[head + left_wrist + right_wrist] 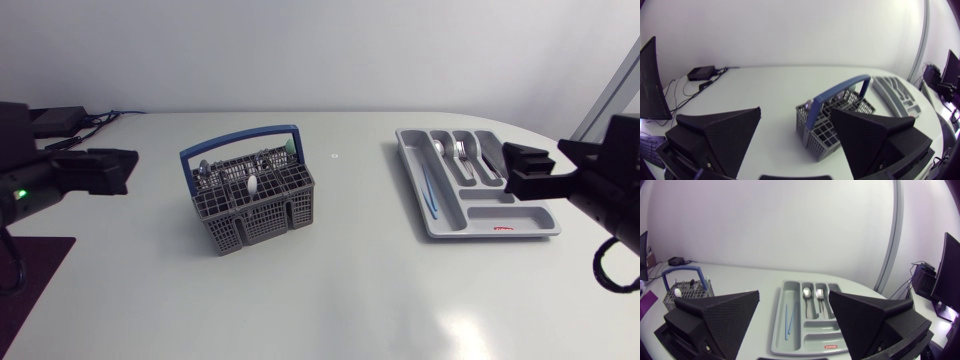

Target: Unload the cutlery basket into the drawer organizer.

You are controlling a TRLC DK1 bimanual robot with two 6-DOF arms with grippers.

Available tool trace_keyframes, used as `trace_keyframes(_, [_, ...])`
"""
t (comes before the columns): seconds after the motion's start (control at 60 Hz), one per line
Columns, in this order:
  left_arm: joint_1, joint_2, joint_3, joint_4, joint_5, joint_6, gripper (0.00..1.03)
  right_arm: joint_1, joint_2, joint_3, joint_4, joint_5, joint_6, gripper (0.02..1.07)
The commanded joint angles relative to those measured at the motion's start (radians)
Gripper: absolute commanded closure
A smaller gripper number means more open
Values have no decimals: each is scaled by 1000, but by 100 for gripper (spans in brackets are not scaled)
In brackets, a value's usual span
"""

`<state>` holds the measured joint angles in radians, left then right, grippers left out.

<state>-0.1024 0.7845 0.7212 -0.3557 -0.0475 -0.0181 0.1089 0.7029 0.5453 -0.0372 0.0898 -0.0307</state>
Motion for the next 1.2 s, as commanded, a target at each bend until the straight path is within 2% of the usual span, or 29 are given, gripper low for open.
trace_keyframes(0.0, [-89,147,118,-114,-49,33,7,25,99,74,-59,31,-3,7])
trace_keyframes(0.083, [-151,242,192,-207,-48,127,7,29,175,131,-132,33,-5,7])
trace_keyframes(0.233, [-255,392,302,-298,-45,115,7,29,228,148,-170,-4,-57,7])
trace_keyframes(0.3, [-272,469,356,-324,-17,101,7,29,237,147,-188,-36,-97,7])
trace_keyframes(0.383, [-276,549,406,-333,44,81,7,29,250,156,-225,-38,-117,7])
trace_keyframes(0.467, [-299,599,440,-335,72,60,8,29,262,150,-224,-44,-129,7])
trace_keyframes(0.6, [-338,673,474,-328,74,30,17,29,282,137,-225,-71,-146,7])
trace_keyframes(0.767, [-345,757,512,-299,74,20,28,43,282,122,-221,-82,-163,7])
trace_keyframes(0.867, [-344,786,515,-249,72,18,43,51,282,116,-216,-82,-167,7])
trace_keyframes(0.933, [-344,797,515,-229,57,14,47,55,282,113,-216,-82,-167,7])
trace_keyframes(1.05, [-338,823,521,-193,37,0,64,58,280,99,-201,-82,-170,7])
trace_keyframes(1.183, [-327,852,532,-193,21,-6,69,58,276,90,-198,-82,-172,7])
